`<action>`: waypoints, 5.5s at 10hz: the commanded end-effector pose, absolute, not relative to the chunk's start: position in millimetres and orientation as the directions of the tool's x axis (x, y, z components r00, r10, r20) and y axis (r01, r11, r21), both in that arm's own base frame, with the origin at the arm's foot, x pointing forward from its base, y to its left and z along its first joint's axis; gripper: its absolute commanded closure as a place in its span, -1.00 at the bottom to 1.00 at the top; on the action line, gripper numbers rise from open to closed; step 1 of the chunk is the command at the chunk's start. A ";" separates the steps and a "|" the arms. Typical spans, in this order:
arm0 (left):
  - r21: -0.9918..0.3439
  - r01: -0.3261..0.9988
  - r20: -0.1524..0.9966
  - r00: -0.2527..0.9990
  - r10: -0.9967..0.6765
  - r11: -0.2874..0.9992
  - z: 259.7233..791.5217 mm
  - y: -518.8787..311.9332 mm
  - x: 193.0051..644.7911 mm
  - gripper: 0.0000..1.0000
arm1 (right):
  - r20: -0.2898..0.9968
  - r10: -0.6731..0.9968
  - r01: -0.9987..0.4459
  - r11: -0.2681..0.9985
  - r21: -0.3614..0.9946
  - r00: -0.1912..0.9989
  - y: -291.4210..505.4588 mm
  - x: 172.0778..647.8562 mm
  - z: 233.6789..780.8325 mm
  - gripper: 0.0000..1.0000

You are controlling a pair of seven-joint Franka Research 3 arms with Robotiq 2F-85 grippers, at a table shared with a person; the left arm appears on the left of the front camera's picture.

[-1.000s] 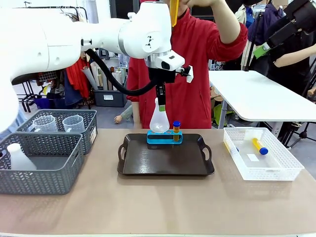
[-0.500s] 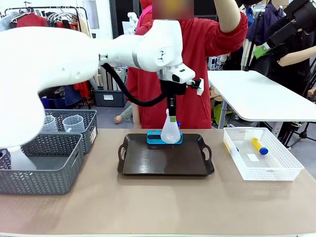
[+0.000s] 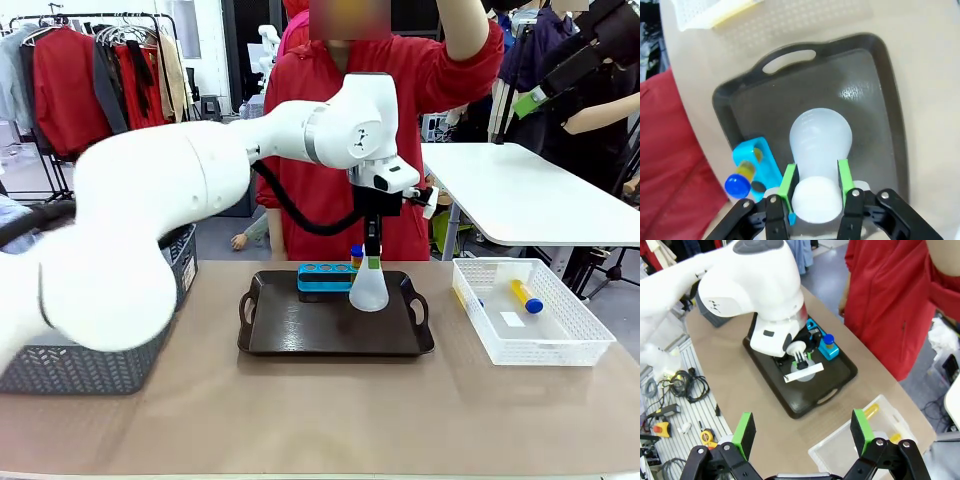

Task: Prepare the laboratory tools.
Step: Pick up one Small flask and place it on the Handle tray, then pick up one Large Measuring Cup and place it on the Handle tray.

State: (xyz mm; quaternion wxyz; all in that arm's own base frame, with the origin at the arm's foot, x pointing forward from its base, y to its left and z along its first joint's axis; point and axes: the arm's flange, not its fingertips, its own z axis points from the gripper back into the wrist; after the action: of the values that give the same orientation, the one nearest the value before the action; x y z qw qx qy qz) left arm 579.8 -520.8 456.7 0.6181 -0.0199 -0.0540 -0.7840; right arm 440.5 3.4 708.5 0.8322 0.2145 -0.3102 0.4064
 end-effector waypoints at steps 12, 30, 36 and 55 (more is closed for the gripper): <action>0.008 0.962 0.057 -0.274 -0.960 -0.274 437.3 -543.4 610.9 -0.85 | 0.699 0.540 -0.814 0.571 0.106 0.469 4.3 440.2 710.1 -1.00; 0.077 0.807 0.106 0.577 -0.810 0.585 627.7 -244.8 422.3 -1.00 | 0.699 0.540 -0.814 0.571 0.106 0.469 4.3 440.2 710.1 -1.00; 0.007 0.523 0.077 0.849 -0.522 0.852 588.6 -109.1 405.7 -1.00 | 0.699 0.540 -0.814 0.571 0.106 0.469 4.3 440.2 710.1 -1.00; 0.071 0.333 -0.099 0.940 -0.325 0.940 697.5 -36.4 594.6 -1.00 | 0.699 0.540 -0.814 0.571 0.106 0.469 4.3 440.2 710.1 -1.00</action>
State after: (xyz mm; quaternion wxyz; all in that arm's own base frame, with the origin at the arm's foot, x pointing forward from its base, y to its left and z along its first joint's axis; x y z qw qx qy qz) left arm 593.5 -36.2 700.0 0.9842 0.0432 0.0426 -0.1661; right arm 440.4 2.7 708.2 0.8327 0.2145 -0.3096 0.4059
